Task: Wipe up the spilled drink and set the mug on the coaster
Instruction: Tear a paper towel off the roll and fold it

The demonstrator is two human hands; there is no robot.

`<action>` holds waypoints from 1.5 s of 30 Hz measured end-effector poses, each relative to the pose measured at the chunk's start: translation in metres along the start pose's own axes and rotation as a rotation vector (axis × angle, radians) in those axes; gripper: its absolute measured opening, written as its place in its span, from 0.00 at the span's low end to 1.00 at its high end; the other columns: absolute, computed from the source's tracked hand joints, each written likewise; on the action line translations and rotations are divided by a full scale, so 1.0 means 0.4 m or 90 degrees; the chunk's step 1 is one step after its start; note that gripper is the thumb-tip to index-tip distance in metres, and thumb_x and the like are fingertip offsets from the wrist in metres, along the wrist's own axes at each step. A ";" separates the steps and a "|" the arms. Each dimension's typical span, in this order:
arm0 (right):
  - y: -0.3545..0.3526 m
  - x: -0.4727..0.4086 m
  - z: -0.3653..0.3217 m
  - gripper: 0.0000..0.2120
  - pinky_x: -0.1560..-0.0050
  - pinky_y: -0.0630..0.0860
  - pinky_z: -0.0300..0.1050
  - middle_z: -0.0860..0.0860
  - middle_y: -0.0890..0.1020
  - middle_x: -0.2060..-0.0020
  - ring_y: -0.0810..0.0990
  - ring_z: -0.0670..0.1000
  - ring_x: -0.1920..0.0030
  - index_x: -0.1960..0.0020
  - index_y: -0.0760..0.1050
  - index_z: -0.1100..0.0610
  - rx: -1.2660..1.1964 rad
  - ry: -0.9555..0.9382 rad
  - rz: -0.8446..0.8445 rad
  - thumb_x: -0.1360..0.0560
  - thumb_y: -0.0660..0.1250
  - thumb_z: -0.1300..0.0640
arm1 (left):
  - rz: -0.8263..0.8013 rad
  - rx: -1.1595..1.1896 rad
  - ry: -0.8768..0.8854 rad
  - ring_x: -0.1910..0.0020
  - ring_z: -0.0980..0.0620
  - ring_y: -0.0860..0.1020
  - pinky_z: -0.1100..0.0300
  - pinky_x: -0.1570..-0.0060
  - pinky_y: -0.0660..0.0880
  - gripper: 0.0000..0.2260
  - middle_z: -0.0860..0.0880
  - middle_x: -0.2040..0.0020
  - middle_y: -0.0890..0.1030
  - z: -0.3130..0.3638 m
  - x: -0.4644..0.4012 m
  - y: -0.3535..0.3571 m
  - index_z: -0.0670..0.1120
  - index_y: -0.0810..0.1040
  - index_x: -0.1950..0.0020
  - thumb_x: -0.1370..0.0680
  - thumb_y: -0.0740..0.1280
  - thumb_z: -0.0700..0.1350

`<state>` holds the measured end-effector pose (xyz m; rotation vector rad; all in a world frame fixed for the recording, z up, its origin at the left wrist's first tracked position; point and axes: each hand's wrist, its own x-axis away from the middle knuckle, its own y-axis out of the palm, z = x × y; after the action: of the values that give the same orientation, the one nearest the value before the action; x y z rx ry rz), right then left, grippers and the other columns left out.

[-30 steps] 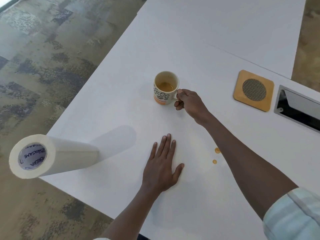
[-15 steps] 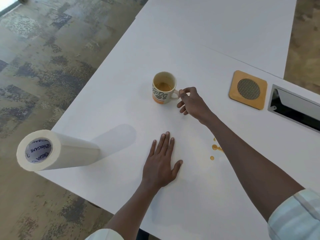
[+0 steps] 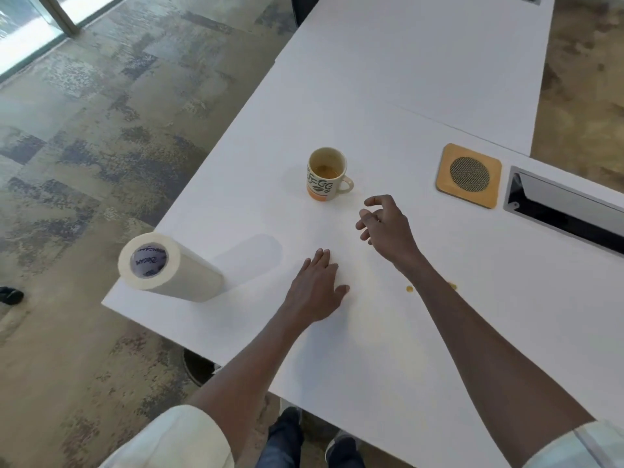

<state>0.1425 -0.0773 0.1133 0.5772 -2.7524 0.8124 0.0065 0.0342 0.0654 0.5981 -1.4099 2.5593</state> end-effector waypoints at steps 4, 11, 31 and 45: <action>0.049 0.054 -0.015 0.08 0.62 0.74 0.41 0.51 0.84 0.59 0.82 0.49 0.65 0.42 0.69 0.51 -0.014 0.001 -0.010 0.21 0.62 0.55 | 0.107 0.065 -0.047 0.21 0.48 0.63 0.51 0.26 0.64 0.24 0.44 0.21 0.67 0.007 0.063 -0.144 0.44 0.70 0.25 0.18 0.63 0.54; 0.138 0.120 -0.068 0.07 0.69 0.70 0.34 0.50 0.83 0.61 0.82 0.45 0.67 0.46 0.71 0.48 -0.015 -0.019 -0.068 0.23 0.64 0.55 | 0.303 0.002 -0.102 0.24 0.48 0.67 0.49 0.30 0.68 0.23 0.46 0.25 0.73 -0.034 0.188 -0.355 0.46 0.76 0.30 0.20 0.67 0.56; 0.290 0.242 -0.218 0.23 0.48 0.77 0.44 0.50 0.81 0.42 0.81 0.51 0.51 0.36 0.75 0.54 0.090 -0.199 -0.236 0.29 0.74 0.54 | 0.235 0.109 -0.432 0.33 0.34 0.72 0.40 0.39 0.74 0.48 0.36 0.31 0.72 -0.262 0.338 -0.393 0.42 0.60 0.23 0.33 0.77 0.63; 0.387 0.276 -0.313 0.17 0.52 0.77 0.53 0.55 0.86 0.51 0.82 0.57 0.52 0.41 0.79 0.59 0.144 -0.382 -0.202 0.30 0.70 0.61 | 0.141 0.096 -0.232 0.35 0.40 0.72 0.51 0.49 0.70 0.44 0.43 0.29 0.70 -0.327 0.348 -0.419 0.50 0.59 0.21 0.30 0.80 0.45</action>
<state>-0.0112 0.0781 0.1772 1.4732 -2.9532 1.0049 -0.1003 0.2273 0.1909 1.0314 -1.4681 2.8594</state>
